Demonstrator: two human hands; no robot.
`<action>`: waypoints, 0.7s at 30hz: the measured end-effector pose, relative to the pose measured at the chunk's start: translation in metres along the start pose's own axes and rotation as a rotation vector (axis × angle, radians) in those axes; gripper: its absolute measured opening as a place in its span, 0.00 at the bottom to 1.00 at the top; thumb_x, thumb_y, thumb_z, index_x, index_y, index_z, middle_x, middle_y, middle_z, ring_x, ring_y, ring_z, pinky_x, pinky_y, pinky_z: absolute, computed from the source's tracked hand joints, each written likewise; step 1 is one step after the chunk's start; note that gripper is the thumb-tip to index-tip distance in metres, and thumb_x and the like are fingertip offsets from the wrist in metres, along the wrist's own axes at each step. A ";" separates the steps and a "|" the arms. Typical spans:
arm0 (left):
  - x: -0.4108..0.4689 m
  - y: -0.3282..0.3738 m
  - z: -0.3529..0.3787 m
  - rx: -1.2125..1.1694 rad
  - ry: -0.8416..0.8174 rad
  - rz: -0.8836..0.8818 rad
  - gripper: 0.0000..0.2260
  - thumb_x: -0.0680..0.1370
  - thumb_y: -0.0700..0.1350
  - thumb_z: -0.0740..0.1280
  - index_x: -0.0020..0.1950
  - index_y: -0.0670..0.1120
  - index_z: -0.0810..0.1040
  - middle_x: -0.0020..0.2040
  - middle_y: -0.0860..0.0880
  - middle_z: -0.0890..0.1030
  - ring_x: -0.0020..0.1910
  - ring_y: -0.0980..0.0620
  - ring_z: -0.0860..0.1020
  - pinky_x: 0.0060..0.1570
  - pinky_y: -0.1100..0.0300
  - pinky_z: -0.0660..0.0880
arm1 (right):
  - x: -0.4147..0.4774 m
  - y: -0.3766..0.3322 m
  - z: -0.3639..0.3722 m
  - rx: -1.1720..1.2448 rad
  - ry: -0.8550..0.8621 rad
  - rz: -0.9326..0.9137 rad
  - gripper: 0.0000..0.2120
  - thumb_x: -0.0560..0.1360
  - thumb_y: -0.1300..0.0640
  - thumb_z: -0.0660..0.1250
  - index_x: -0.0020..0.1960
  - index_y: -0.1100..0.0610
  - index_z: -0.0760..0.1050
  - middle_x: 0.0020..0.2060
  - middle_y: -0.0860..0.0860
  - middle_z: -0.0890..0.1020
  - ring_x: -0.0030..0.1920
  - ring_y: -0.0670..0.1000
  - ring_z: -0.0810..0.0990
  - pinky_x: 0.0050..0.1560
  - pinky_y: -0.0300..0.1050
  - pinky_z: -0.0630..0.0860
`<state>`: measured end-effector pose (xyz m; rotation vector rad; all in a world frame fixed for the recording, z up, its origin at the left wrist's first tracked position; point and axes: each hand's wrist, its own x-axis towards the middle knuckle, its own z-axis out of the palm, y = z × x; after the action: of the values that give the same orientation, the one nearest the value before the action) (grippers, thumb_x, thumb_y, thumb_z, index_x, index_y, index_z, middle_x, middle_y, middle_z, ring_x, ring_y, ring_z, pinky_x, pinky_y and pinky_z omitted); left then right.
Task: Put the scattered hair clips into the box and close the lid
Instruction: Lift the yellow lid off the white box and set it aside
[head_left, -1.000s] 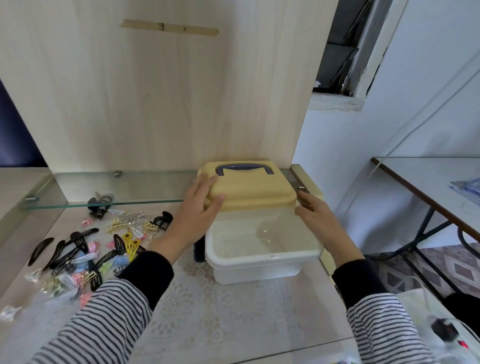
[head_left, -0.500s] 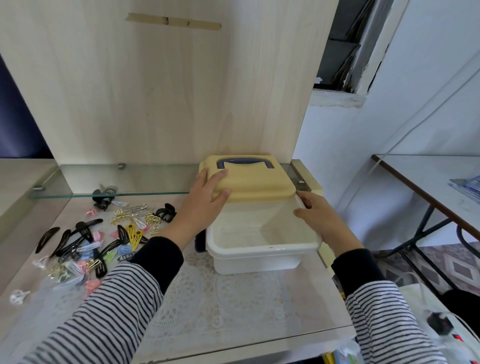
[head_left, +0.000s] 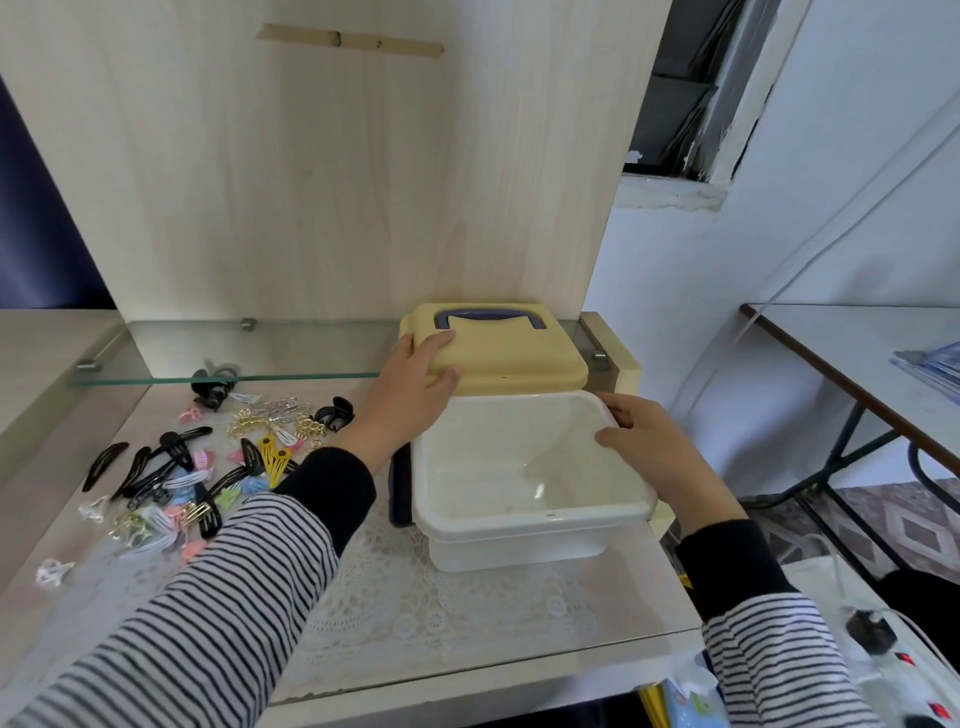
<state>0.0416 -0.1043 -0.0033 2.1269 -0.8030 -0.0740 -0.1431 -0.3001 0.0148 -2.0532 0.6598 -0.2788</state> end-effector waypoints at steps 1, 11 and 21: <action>0.000 0.000 0.000 0.002 0.000 -0.002 0.21 0.80 0.55 0.59 0.74 0.60 0.62 0.75 0.47 0.59 0.72 0.47 0.62 0.69 0.50 0.65 | -0.002 0.001 0.000 0.001 0.002 0.001 0.22 0.72 0.68 0.62 0.54 0.42 0.77 0.48 0.45 0.83 0.48 0.49 0.80 0.49 0.49 0.79; -0.007 0.003 0.003 -0.014 -0.027 -0.041 0.23 0.81 0.53 0.59 0.76 0.59 0.59 0.78 0.46 0.51 0.77 0.47 0.54 0.70 0.56 0.57 | -0.014 0.008 0.002 0.044 0.021 0.029 0.23 0.72 0.67 0.63 0.63 0.50 0.74 0.54 0.46 0.80 0.53 0.47 0.78 0.41 0.38 0.73; -0.053 0.003 0.001 -0.270 0.233 -0.070 0.15 0.81 0.46 0.59 0.68 0.51 0.70 0.64 0.51 0.71 0.64 0.55 0.70 0.64 0.57 0.67 | -0.010 0.019 -0.005 0.082 -0.002 0.176 0.25 0.68 0.41 0.66 0.62 0.48 0.74 0.54 0.46 0.82 0.51 0.51 0.82 0.54 0.56 0.79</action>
<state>-0.0029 -0.0763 -0.0135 1.8666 -0.5484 0.0277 -0.1601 -0.3064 0.0019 -1.9030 0.8095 -0.1977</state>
